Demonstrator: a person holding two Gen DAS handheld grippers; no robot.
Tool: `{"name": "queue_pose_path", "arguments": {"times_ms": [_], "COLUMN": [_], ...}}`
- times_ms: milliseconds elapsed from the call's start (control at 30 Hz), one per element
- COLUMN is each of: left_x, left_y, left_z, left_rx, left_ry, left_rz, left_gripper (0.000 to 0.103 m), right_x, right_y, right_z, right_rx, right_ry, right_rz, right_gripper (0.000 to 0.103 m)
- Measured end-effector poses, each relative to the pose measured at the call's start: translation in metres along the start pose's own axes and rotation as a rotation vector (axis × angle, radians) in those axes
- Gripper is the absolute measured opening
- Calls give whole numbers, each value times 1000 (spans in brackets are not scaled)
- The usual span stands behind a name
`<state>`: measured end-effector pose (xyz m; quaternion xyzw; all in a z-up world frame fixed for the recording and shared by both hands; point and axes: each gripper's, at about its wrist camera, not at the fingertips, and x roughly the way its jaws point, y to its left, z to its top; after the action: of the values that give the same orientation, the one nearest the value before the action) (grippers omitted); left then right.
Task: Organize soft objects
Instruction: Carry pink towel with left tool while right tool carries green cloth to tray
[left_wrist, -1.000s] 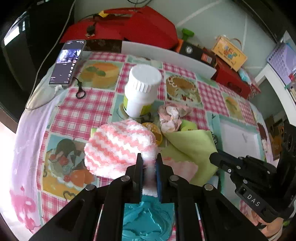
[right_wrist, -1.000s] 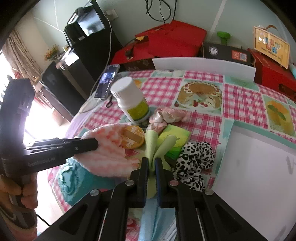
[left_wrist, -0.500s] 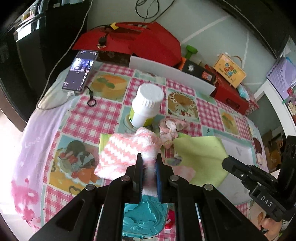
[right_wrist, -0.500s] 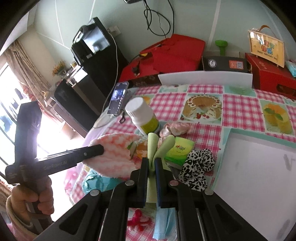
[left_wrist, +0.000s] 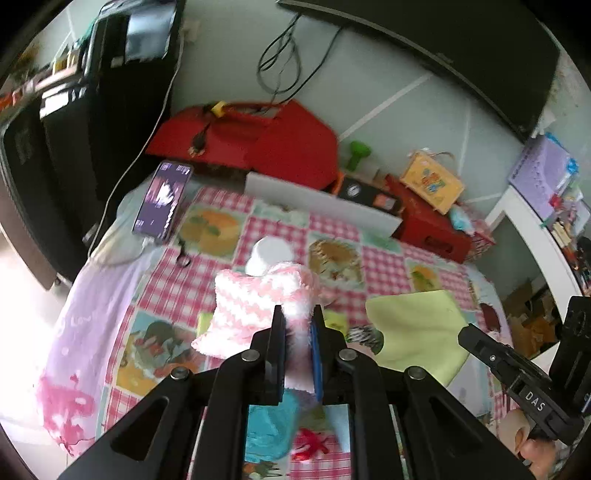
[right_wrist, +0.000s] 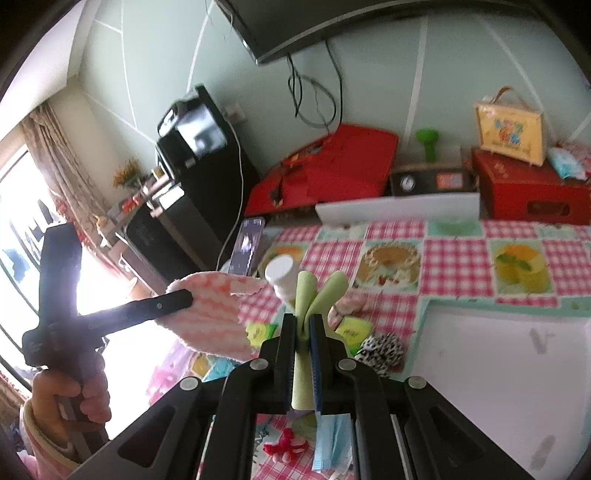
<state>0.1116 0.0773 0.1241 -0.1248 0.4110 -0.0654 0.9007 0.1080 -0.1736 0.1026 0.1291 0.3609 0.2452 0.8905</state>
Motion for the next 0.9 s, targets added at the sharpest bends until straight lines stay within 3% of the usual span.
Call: {"name": "queue_pose_path", "arguments": {"times_ms": [133,400,700,900], "left_x": [-13,-7,27,61], "left_y": [-31,-96,-161,-189], "left_z": [4,7,-10,-29], "left_rx": [48,147,245,274], "left_ry": [-33,-41,20,71], "left_rz": [-51,-141,-247,-304], "left_gripper": [11,11,11,11], "right_x": [-30,-79,-124,-141], "right_y": [-8,-46,-109,-153], "right_z": [6,9,5,-6], "right_rx": [8,63,147,230], "right_ry": [-62,-147,-209,-223], "right_rz": [-32,-179,-391,-478], "right_gripper": [8,8,8,8]}}
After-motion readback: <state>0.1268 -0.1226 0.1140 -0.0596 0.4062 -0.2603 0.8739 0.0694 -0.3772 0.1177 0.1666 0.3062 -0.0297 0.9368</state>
